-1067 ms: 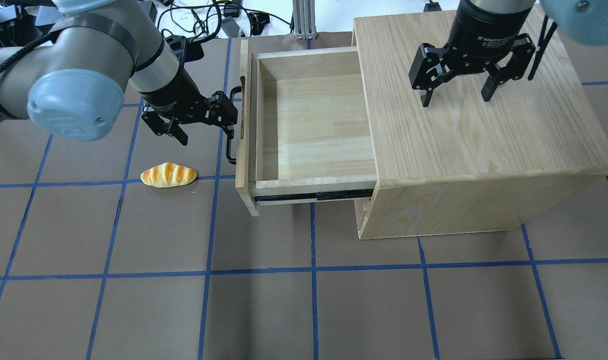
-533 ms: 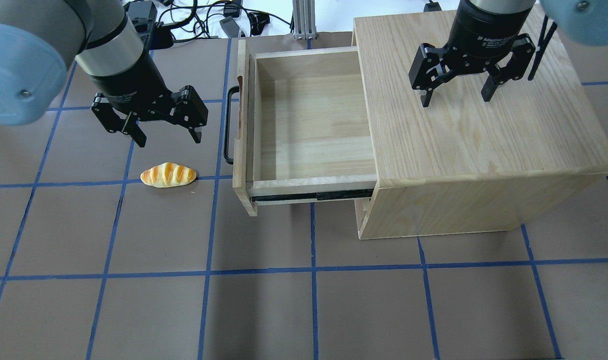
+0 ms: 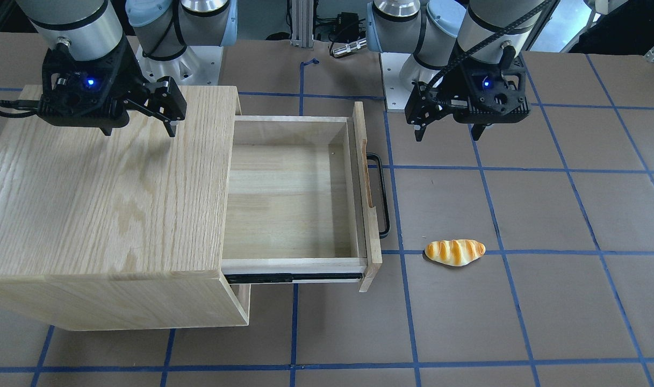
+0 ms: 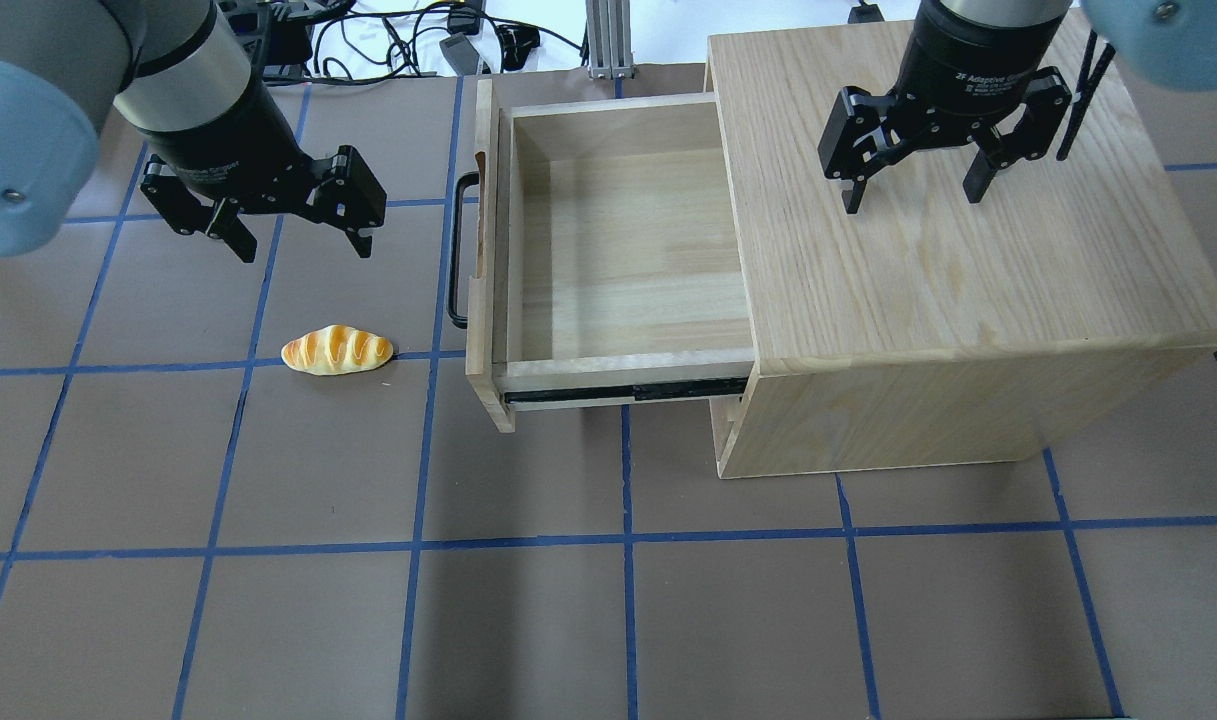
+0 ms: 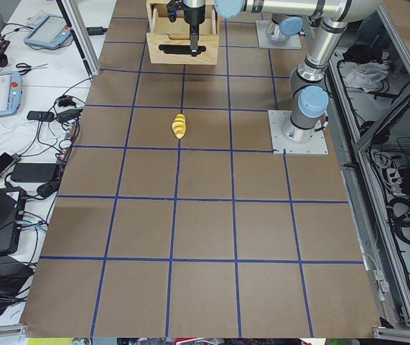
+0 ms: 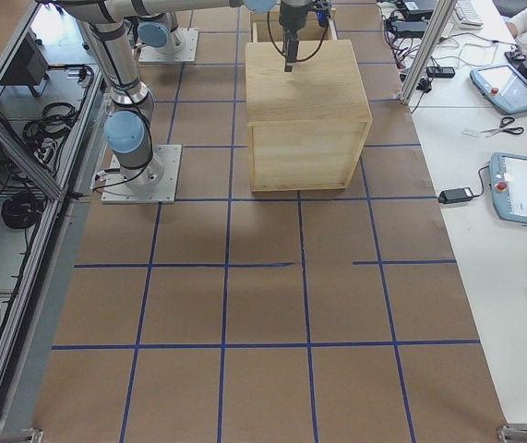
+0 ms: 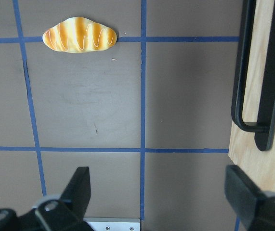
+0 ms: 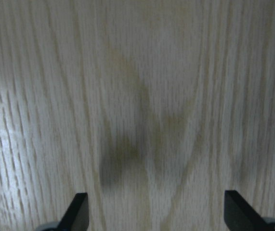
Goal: Open upper drawer
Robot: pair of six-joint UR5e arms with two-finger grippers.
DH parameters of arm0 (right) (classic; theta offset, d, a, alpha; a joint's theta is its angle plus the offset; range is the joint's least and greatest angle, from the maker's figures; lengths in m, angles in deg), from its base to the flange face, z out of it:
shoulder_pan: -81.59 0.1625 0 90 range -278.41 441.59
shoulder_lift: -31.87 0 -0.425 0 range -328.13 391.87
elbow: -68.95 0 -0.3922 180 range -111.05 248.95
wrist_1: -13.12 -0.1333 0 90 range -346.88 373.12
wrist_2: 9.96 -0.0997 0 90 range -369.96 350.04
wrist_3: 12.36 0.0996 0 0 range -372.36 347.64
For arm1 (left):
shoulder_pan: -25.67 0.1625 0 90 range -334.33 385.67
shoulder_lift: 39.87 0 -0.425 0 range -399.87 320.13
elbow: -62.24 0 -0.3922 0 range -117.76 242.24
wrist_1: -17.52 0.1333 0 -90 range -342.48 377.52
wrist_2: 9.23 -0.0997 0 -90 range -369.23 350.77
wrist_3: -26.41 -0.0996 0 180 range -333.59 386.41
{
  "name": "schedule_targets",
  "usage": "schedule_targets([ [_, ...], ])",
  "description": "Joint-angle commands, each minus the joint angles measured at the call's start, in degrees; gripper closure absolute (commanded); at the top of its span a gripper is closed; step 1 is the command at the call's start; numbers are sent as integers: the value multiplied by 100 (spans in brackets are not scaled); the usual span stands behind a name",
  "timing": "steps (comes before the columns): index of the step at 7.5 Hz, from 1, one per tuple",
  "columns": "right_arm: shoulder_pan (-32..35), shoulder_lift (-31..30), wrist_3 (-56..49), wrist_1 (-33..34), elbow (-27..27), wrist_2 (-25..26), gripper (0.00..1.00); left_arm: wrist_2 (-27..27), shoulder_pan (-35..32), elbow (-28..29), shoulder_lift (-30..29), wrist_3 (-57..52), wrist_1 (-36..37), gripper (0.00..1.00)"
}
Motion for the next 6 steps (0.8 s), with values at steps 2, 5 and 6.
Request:
schedule_targets([
  [2,0,0,1,0,9,0,0,-14,-17,-27,-52,-14,175,0],
  [5,0,0,1,0,9,0,0,-5,-43,-36,-44,-15,175,0],
  [6,0,0,1,0,0,0,0,-13,-43,-62,-35,-15,175,0],
])
